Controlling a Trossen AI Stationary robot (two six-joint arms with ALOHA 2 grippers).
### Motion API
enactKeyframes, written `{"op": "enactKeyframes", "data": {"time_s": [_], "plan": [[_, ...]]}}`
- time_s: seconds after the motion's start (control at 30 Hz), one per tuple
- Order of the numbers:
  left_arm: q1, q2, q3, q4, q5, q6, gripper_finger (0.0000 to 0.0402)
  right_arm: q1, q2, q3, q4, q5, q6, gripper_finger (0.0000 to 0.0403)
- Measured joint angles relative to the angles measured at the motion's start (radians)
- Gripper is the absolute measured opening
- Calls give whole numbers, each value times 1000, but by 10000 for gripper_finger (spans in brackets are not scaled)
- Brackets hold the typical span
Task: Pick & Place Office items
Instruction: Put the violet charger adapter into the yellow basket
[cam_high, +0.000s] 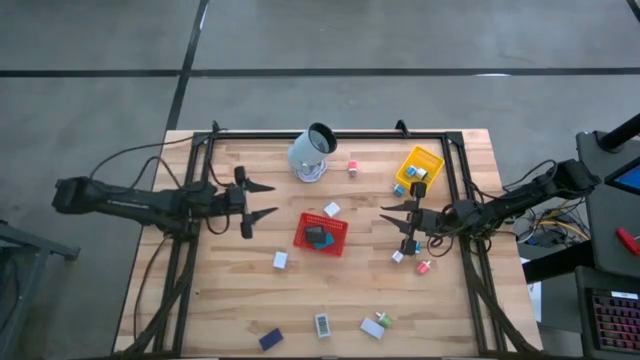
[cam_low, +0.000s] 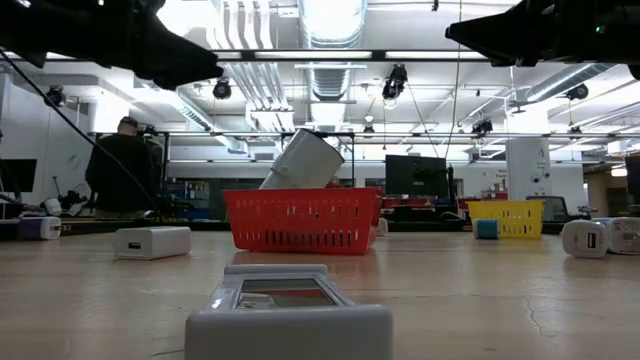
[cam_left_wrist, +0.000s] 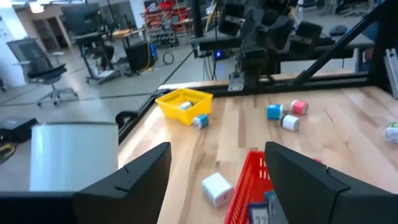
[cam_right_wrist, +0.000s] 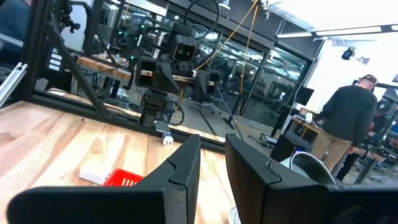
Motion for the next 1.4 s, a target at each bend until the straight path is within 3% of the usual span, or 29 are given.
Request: {"op": "enactKeyframes", "data": {"time_s": [0.9, 1.4], "plan": [[0, -50, 2, -65, -5, -8, 264, 0, 1, 0, -1, 0, 0, 73], [0, -44, 128, -510, -117, -235, 264, 0, 1, 0, -2, 0, -4, 73]]}}
